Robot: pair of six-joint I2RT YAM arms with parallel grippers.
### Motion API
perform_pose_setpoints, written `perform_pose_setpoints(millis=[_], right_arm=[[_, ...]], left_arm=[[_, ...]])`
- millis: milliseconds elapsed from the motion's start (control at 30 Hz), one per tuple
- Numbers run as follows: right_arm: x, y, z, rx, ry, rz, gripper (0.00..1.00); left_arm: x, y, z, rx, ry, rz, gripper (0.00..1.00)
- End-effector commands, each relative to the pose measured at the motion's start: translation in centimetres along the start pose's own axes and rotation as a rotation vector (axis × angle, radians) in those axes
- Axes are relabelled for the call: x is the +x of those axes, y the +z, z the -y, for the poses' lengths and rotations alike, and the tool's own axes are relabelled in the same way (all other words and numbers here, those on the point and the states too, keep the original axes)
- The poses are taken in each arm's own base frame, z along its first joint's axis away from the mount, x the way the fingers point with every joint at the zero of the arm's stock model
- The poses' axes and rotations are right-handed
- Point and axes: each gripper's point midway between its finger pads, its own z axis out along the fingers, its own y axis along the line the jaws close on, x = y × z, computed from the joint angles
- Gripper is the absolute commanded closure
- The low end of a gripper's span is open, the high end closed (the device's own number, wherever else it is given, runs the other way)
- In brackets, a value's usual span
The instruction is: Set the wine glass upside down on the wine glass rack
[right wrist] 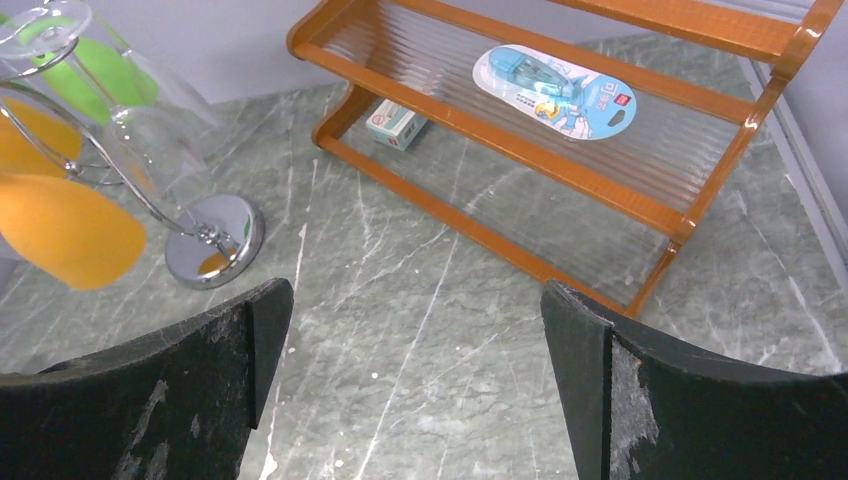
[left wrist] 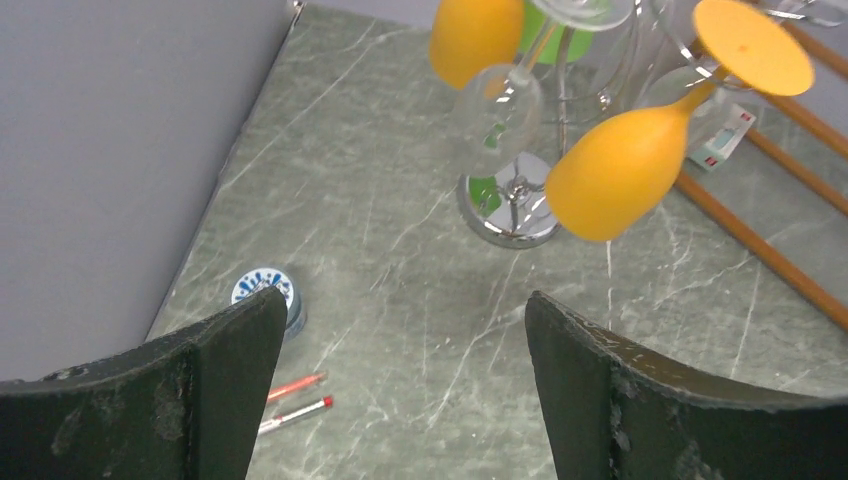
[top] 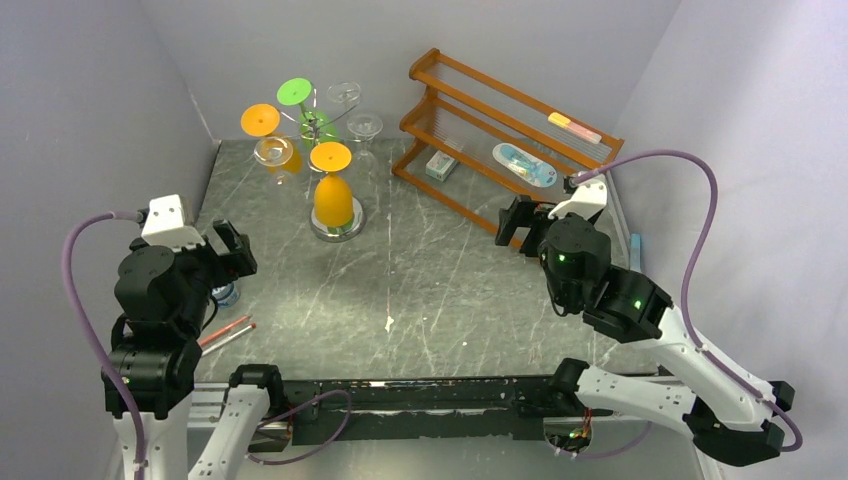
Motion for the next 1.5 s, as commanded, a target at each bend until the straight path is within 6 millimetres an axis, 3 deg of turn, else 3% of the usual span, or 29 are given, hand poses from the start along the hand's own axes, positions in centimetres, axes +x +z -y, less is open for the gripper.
perform_pose_setpoints(millis=[0, 1467], right_arm=[[-0.5, -0.5, 1.1, 0.024, -0.007, 0.008, 0.00], [-0.3, -1.1, 0.2, -0.050, 0.028, -0.011, 0.00]], left_arm=[[1.5, 0.2, -1.1, -0.060, 0.002, -0.049, 0.07], [1.6, 0.8, 0.3, 0.003, -0.024, -0.061, 0.05]])
